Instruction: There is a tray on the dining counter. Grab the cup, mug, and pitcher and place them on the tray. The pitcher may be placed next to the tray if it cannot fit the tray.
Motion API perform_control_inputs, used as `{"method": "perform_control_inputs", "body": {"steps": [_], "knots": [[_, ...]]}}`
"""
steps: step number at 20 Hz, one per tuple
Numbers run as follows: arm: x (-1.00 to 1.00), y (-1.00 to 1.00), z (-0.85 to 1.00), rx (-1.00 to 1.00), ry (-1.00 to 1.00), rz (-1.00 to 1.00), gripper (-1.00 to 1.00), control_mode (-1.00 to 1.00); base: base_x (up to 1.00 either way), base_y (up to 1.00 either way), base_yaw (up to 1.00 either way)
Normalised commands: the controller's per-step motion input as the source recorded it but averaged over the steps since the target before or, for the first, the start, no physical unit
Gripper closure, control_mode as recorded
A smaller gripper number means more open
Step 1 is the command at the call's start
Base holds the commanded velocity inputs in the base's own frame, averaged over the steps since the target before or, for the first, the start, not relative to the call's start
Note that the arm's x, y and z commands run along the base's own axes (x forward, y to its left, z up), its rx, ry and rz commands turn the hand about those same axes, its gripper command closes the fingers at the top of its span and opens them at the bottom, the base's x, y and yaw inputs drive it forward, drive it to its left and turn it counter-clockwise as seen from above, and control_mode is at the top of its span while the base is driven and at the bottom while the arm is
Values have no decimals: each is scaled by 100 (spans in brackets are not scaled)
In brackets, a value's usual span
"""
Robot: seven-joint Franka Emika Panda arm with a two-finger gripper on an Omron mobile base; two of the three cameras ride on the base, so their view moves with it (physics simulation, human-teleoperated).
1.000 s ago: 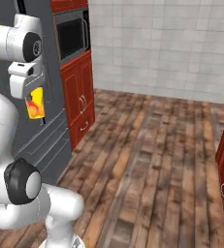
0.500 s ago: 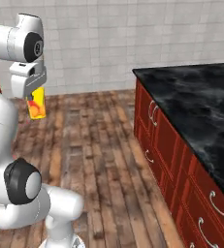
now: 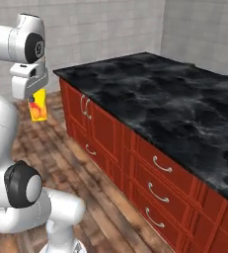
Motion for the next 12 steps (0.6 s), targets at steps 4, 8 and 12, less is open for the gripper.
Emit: {"method": "perform_control_inputs", "body": {"steps": [4,8,12], "knots": [[0,0,0,0,0,0,100,100,-17,-40,-65],[0,0,0,0,0,0,100,100,-14,-55,-54],[0,0,0,0,0,0,100,100,-11,-68,-51]]}}
